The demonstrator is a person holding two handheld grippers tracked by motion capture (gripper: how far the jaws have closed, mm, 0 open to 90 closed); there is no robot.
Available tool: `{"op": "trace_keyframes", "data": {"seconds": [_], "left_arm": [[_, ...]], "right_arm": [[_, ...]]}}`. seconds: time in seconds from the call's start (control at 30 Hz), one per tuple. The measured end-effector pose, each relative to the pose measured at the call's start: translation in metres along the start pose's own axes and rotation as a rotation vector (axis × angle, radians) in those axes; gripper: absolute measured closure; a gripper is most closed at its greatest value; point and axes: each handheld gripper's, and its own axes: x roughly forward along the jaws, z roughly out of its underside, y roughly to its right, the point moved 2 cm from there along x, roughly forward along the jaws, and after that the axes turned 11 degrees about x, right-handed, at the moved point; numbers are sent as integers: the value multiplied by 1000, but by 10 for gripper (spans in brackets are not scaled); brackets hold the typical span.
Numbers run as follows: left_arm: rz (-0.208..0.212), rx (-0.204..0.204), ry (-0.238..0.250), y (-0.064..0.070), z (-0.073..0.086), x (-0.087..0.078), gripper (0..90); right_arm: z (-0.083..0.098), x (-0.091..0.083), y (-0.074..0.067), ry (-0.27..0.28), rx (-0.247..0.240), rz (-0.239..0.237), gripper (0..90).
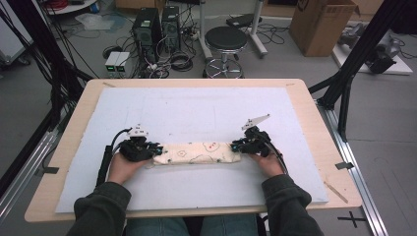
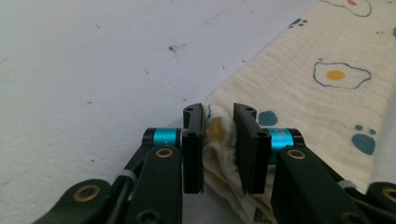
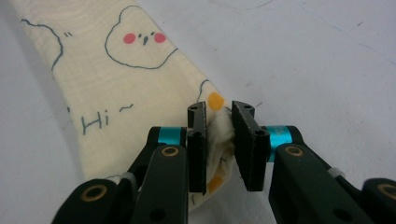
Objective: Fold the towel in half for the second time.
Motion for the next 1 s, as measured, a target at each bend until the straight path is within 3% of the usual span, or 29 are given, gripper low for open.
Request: {"op": "trace_keyframes", "data": {"seconds": [0.53,1.0], "left_arm": [[-7,1,4,0,-1,-3,816],[-26,8,35,0,-4,-9,823]], "right_arm": [[1,-2,-2,14,34,-47,795],[-1,-7,-7,46,22,-43,802]]}}
